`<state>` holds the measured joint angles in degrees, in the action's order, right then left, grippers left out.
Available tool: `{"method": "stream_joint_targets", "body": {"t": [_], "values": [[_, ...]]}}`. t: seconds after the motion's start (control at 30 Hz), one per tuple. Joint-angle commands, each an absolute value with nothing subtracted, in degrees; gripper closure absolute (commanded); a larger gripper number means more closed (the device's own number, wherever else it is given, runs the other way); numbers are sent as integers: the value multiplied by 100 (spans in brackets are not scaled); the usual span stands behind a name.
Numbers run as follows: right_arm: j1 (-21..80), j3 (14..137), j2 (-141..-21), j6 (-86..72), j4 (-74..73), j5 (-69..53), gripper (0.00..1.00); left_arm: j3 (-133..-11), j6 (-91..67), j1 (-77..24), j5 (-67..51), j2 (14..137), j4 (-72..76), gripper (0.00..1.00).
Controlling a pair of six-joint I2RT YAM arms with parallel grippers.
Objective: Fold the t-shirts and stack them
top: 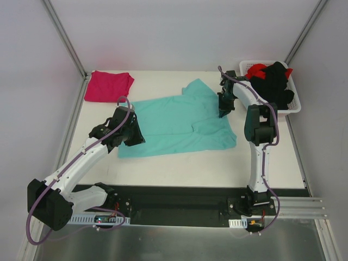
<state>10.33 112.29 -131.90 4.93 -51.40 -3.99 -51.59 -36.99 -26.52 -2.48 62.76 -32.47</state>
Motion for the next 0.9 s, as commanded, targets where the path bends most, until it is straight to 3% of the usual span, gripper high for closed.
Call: {"method": "stream_joint_targets", "body": {"t": [0.0,0.87], "values": [[1055,11347,-13184,483,-5274,-475,91,-5247,-3656,-2610,-229,6232,-3322,94],[1213,11865,-13245,527,-5493,-510,92,-5291,-3647,-2610,-290,6231,-3322,94]]}}
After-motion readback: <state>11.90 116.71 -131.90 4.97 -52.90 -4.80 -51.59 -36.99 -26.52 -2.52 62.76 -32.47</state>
